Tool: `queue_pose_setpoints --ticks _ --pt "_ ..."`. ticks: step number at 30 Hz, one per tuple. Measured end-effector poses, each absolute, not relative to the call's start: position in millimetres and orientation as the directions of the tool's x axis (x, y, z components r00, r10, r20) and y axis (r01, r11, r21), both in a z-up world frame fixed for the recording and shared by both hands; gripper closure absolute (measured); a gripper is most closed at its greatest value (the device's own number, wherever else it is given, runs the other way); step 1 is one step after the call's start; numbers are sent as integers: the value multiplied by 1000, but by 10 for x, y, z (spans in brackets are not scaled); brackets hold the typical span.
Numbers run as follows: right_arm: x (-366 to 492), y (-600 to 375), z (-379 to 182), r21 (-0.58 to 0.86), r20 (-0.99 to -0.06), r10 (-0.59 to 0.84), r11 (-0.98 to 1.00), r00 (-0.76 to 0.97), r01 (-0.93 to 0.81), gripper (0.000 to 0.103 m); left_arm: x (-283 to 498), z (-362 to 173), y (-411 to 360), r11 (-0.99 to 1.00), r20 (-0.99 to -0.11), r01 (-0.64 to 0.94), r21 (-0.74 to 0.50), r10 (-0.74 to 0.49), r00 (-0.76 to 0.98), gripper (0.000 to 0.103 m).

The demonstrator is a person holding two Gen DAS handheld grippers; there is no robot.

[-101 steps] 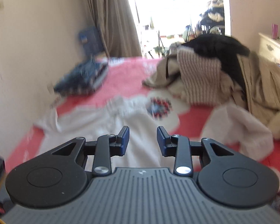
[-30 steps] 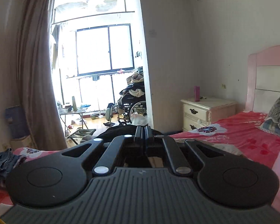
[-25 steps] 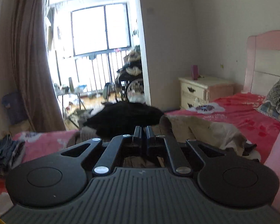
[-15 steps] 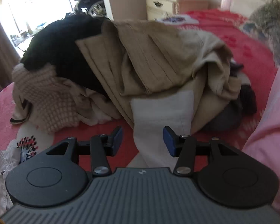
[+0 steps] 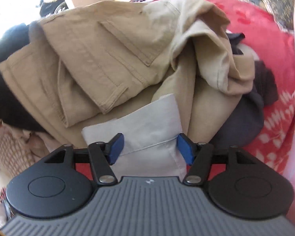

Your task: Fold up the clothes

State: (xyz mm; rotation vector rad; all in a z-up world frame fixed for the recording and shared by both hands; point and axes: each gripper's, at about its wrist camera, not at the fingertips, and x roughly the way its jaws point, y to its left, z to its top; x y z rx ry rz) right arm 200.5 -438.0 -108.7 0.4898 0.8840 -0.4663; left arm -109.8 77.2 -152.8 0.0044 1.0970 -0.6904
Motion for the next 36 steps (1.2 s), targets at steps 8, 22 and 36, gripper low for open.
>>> queue_pose_setpoints --ticks 8,22,36 --pt "1571 -4184 -664 243 -658 -222 842 719 482 100 -1114 -1533 778 793 -812 515 -325 -513 277 49" --pt "438 -2635 987 371 -180 280 907 943 -199 101 -1227 -1545 774 815 -796 491 -306 -503 338 49" --pt "-2 -443 411 405 -394 783 617 480 -675 96 -1285 -1546 792 819 -778 491 -297 -505 373 49"
